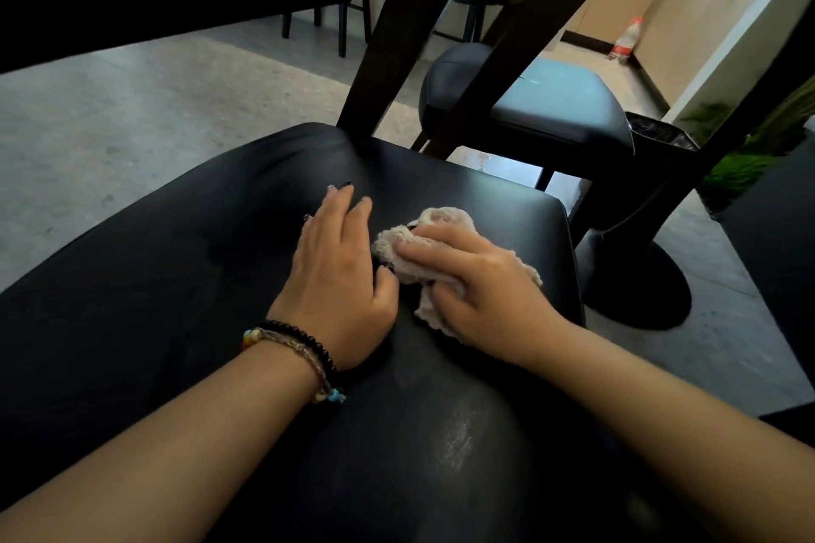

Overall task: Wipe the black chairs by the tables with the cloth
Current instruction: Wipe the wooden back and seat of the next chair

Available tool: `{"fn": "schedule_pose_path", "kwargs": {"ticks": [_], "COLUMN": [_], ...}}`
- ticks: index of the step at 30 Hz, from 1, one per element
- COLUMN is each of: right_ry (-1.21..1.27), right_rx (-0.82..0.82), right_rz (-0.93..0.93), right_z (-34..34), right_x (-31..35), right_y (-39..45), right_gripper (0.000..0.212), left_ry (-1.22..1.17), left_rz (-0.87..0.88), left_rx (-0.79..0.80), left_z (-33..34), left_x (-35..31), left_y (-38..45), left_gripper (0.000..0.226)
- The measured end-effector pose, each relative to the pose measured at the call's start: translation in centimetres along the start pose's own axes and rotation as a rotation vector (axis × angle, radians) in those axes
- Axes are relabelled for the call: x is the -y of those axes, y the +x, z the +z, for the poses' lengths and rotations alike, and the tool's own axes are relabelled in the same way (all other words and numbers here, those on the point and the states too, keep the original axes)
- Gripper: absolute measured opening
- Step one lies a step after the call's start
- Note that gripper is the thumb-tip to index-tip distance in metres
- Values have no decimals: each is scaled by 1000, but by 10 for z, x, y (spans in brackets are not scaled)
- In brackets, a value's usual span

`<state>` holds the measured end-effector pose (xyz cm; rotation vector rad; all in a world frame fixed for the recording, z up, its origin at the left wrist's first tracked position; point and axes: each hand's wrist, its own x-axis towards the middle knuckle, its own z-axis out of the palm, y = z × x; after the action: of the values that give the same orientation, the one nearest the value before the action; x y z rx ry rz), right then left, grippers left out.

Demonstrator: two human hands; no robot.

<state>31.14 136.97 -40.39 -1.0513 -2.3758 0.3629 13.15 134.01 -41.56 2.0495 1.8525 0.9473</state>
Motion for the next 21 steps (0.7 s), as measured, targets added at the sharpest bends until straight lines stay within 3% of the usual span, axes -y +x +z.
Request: {"fn": "schedule_pose_path", "kwargs": {"ticks": [3, 8, 10, 14, 18, 21], "right_ry": [-69, -273, -214, -215, -341, -455], "right_rx": [83, -68, -45, 103, 147, 46], "right_rz": [13, 505, 407, 95, 181, 346], "right_z": [-9, -18, 8, 50, 37, 14], "right_x": [-23, -78, -63, -25, -45, -78], "right_y": [33, 109, 132, 162, 183, 174], "right_gripper": [54, 33, 26, 45, 50, 40], "left_ry": [11, 3, 7, 36, 53, 52], "left_rz": [-2, -10, -10, -19, -30, -25], "left_rx": [15, 31, 32, 53, 47, 46], "left_z": [0, 0, 1, 4, 5, 5], "left_x": [-1, -1, 0, 2, 3, 2], "left_y": [-1, 0, 0, 1, 0, -1], "left_gripper": [71, 71, 73, 77, 78, 76]}}
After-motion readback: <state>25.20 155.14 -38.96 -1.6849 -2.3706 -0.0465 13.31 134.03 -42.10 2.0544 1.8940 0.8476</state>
